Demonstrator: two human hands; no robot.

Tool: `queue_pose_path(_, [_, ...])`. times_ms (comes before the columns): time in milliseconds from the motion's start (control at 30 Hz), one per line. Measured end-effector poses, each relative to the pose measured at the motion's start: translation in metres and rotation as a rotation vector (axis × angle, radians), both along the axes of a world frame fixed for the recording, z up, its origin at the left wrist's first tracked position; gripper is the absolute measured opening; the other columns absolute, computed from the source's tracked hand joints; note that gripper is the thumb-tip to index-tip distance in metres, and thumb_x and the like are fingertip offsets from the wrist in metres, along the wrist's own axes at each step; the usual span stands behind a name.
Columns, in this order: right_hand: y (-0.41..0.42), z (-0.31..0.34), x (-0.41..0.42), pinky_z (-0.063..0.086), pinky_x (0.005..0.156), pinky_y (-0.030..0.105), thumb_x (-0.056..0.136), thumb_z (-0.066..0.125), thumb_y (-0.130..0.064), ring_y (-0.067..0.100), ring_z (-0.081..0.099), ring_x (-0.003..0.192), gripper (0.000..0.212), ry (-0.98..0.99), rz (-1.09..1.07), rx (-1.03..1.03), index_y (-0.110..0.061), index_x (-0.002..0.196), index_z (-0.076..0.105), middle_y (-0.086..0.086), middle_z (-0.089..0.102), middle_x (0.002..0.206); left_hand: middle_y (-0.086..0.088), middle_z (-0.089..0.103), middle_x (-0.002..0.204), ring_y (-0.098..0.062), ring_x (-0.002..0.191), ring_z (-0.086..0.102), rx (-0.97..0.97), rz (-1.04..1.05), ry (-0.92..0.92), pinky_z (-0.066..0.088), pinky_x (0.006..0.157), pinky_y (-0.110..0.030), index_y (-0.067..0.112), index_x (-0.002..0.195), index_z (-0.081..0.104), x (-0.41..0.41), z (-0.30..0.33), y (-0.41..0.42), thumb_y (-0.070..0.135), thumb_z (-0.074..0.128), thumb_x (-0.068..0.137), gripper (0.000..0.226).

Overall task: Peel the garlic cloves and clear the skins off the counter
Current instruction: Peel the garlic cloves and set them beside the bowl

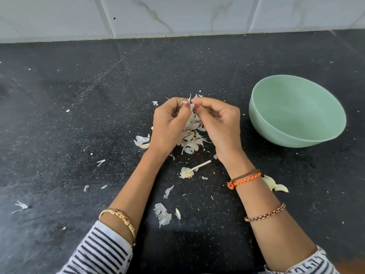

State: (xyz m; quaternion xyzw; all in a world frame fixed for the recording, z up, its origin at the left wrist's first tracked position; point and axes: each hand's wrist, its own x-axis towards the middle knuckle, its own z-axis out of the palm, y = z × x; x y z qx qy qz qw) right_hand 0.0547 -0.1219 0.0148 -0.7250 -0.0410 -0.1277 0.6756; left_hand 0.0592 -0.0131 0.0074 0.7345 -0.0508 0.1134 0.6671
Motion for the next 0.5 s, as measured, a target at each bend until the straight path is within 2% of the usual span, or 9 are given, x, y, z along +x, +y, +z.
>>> queue_pose_path(167, [0.0007,0.0027,-0.0012,0.049,0.061,0.014,0.087,0.060,-0.001,0.006,0.065,0.076,0.017,0.120,0.044,0.118,-0.004,0.100,0.070,0.001,0.071,0.087,0.020,0.047,0.052,0.002,0.052,0.038,0.012,0.004,-0.030,0.033,0.055,-0.010,0.022,0.072,0.058,0.0022,-0.0032,0.0018,0.017,0.050,0.088,0.019])
queue_pose_path(267, [-0.0012,0.0045,-0.0020,0.048,0.061,0.013,0.086,0.062,-0.003,0.003,0.064,0.074,0.015,0.169,0.069,0.155,-0.003,0.100,0.069,0.003,0.070,0.087,0.022,0.050,0.054,0.003,0.052,0.040,0.026,-0.019,-0.039,0.033,0.055,-0.010,0.023,0.073,0.057,0.0030,-0.0044,0.0022,0.014,0.049,0.090,0.021])
queue_pose_path(400, [-0.0023,0.0054,-0.0008,0.050,0.064,0.018,0.087,0.060,-0.005,0.005,0.060,0.074,0.011,0.271,0.060,0.216,-0.008,0.090,0.070,-0.001,0.068,0.080,0.019,0.049,0.055,0.003,0.051,0.039,0.039,-0.005,-0.025,0.032,0.055,-0.009,0.020,0.073,0.057,0.0035,-0.0063,0.0017,0.009,0.048,0.093,0.024])
queue_pose_path(500, [-0.0040,0.0069,-0.0010,0.051,0.066,0.021,0.088,0.056,-0.003,0.007,0.058,0.073,0.018,0.300,0.047,0.257,-0.014,0.084,0.069,-0.001,0.066,0.078,0.013,0.042,0.058,0.001,0.051,0.034,0.022,0.042,-0.017,0.031,0.053,-0.011,0.017,0.069,0.053,0.0030,-0.0064,0.0029,0.012,0.048,0.091,0.023])
